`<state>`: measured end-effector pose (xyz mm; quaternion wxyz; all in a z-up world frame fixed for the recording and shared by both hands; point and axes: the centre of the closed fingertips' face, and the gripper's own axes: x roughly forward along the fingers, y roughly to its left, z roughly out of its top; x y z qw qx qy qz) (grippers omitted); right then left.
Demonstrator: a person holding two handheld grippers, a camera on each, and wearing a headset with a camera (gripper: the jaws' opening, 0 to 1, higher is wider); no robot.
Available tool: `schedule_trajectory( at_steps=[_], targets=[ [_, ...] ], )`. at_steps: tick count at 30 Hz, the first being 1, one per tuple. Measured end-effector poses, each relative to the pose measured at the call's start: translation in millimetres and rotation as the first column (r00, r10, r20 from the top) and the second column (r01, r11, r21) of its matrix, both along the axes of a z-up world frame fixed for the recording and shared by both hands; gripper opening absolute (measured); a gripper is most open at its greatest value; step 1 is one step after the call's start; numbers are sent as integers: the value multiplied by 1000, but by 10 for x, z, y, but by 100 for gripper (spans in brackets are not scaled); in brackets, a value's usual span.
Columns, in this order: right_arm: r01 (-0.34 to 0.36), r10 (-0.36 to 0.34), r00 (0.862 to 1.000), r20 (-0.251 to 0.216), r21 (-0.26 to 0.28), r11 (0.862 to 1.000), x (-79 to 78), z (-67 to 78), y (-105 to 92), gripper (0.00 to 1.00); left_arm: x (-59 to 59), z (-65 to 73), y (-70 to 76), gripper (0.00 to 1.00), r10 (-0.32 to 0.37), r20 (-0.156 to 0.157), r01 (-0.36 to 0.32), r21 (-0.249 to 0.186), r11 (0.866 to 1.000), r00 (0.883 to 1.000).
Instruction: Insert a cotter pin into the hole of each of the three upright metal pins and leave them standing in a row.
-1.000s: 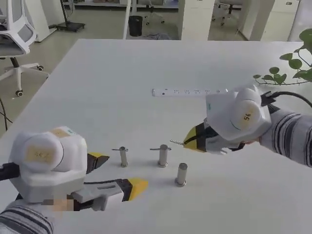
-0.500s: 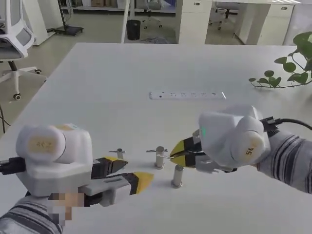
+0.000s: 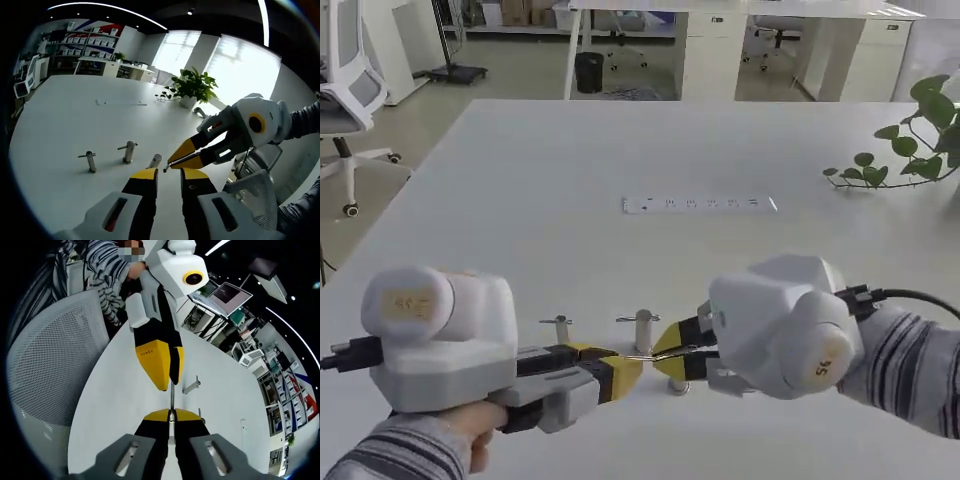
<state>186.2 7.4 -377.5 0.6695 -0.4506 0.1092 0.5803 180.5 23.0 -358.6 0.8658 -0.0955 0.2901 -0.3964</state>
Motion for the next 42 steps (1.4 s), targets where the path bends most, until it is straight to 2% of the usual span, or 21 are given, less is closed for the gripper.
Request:
schedule_trajectory(
  at_steps=[7, 11, 13, 16, 17, 20, 24, 29, 31, 33, 34, 35, 40, 42],
  targets=[
    [-21, 21, 1000, 19, 4, 1000, -41, 41, 62, 0, 10, 13, -5, 9, 3, -11, -3, -28, 1000, 1000],
    [-21, 20, 1000, 16, 19, 1000, -51, 67, 90, 0, 16, 17, -4, 4, 3, -6, -4, -35, 999, 1000],
    [-21, 20, 1000, 17, 23, 1000, -54, 72, 98, 0, 25, 30, -7, 3, 12, -17, -13, -67, 998, 1000],
    [-18, 18, 1000, 15, 27, 999, -57, 80, 107, 0, 38, 29, 6, 0, 22, -18, -23, -74, 997, 1000],
    [-17, 17, 1000, 18, 28, 999, -51, 88, 111, 0, 40, 29, 12, 0, 24, -16, -25, -74, 997, 1000],
    [-11, 10, 1000, 19, 38, 999, -37, 109, 123, 0, 42, 33, 25, 1, 35, -37, -39, -99, 994, 999],
    [-7, 6, 1000, 20, 47, 999, -28, 132, 143, 0, 34, 47, 20, 0, 41, -40, -45, -111, 993, 998],
    [-6, 5, 1000, 17, 53, 999, -32, 142, 149, 0, 33, 57, 25, 0, 38, -23, -40, -100, 994, 999],
    [11, -11, 1000, -4, 68, 998, -30, 142, 149, 0, 31, 61, 22, 0, 35, -7, -35, -92, 995, 999],
    [20, -19, 1000, -20, 78, 997, -32, 138, 150, 0, 21, 62, 17, 0, 11, 25, -9, -68, 998, 1000],
    [26, -23, 999, -42, 84, 996, -43, 129, 150, 0, 13, 63, 15, 0, -14, 59, 16, -40, 999, 998],
    [38, -32, 997, -65, 91, 995, -53, 123, 146, 0, 6, 60, 12, 0, -29, 74, 31, -23, 999, 997],
    [75, -61, 990, -124, 114, 991, -63, 98, 130, 0, -7, 31, 14, 0, -72, 99, 71, 17, 997, 993],
    [108, -80, 979, -188, 143, 984, -85, 84, 130, 0, -22, 29, 15, 0, -102, 121, 98, 39, 994, 987]
  ],
)
